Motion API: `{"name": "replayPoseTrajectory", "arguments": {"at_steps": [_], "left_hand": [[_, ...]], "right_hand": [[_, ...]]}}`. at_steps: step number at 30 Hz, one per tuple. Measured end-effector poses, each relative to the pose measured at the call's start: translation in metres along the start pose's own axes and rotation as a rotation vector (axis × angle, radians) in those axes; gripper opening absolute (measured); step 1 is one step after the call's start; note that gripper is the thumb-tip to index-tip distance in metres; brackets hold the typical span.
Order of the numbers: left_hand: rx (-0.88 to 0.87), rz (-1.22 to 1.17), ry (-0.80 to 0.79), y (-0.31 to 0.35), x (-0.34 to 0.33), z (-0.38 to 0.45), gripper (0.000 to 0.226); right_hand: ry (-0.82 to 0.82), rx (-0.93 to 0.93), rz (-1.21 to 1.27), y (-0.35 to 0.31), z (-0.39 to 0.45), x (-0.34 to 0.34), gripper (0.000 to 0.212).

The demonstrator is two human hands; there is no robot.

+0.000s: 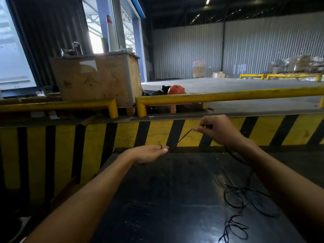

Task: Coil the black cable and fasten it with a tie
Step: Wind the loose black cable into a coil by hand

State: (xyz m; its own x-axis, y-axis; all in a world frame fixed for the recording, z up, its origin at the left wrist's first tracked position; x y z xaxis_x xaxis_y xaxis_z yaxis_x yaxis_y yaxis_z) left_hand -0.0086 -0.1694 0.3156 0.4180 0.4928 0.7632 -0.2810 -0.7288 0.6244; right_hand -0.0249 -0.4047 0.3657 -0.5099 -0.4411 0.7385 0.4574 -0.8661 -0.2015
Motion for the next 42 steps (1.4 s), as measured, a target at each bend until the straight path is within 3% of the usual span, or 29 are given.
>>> {"name": "replayPoseTrajectory", "arguments": {"at_steps": [4, 6, 7, 10, 12, 17, 20, 22, 24, 26, 29, 31, 32, 34, 36, 42], "left_hand": [[0.029, -0.489, -0.507, 0.025, -0.023, -0.020, 0.048], [-0.089, -0.691, -0.677, 0.044, -0.027, -0.030, 0.045], [-0.176, -0.797, -0.701, 0.055, -0.025, -0.032, 0.044], [-0.383, -1.053, -0.495, 0.077, 0.000, -0.028, 0.048], [-0.381, -1.043, -0.269, 0.074, 0.015, -0.018, 0.050], [-0.224, -0.846, 0.195, 0.023, 0.030, -0.004, 0.048], [-0.149, -0.505, 0.265, -0.004, 0.031, -0.004, 0.049], [-0.079, -0.190, 0.171, -0.016, 0.021, -0.002, 0.050], [0.006, -0.141, -0.014, -0.018, 0.006, -0.005, 0.050], [0.061, -0.343, -0.249, -0.009, -0.010, -0.012, 0.050], [-0.033, -0.561, -0.618, 0.022, -0.031, -0.022, 0.048], [-0.146, -0.724, -0.742, 0.045, -0.034, -0.027, 0.045], [-0.205, -0.825, -0.742, 0.055, -0.031, -0.027, 0.045], [-0.315, -1.022, -0.630, 0.068, -0.015, -0.023, 0.046], [-0.366, -1.130, -0.449, 0.072, 0.003, -0.016, 0.046], [-0.264, -0.941, 0.179, 0.024, 0.035, 0.005, 0.046]], "right_hand": [[0.176, -0.058, 0.007, -0.003, 0.017, 0.004, 0.014], [0.150, -0.096, 0.023, -0.012, 0.010, -0.011, 0.007], [0.057, -0.083, 0.019, -0.018, 0.001, -0.025, 0.005], [-0.464, 0.048, -0.034, -0.052, -0.050, -0.094, 0.032], [-0.675, 0.080, -0.003, -0.072, -0.086, -0.124, 0.032], [-0.721, 0.066, 0.064, -0.054, -0.077, -0.101, 0.012], [-0.638, 0.048, 0.076, -0.030, -0.052, -0.064, 0.013], [-0.490, 0.007, 0.126, -0.016, -0.032, -0.036, 0.014], [-0.291, -0.019, 0.126, -0.006, -0.012, -0.012, 0.016], [-0.081, -0.030, 0.084, -0.002, 0.004, 0.000, 0.015], [0.163, -0.112, 0.108, -0.006, 0.010, -0.005, 0.014], [0.129, -0.163, 0.235, -0.014, 0.001, -0.024, 0.012], [0.007, -0.159, 0.330, -0.022, -0.010, -0.041, 0.016], [-0.354, -0.098, 0.425, -0.044, -0.043, -0.086, 0.020], [-0.593, -0.060, 0.317, -0.060, -0.076, -0.118, 0.016], [-0.829, 0.035, 0.190, -0.053, -0.080, -0.083, 0.017]]}}
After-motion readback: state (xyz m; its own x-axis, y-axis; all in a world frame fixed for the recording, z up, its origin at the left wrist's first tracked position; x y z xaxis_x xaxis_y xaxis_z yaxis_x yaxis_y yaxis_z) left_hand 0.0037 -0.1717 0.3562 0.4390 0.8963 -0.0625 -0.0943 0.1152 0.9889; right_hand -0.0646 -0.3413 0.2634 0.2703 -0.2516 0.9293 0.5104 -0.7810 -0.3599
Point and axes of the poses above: each hand's wrist, its own z-axis towards the middle knuckle, its own x-axis out of the back of the hand, y = z × x, the point moved 4 cm from there along z, towards the middle knuckle, and after that the axes turned 7 degrees about -z, right-handed, at the moved point
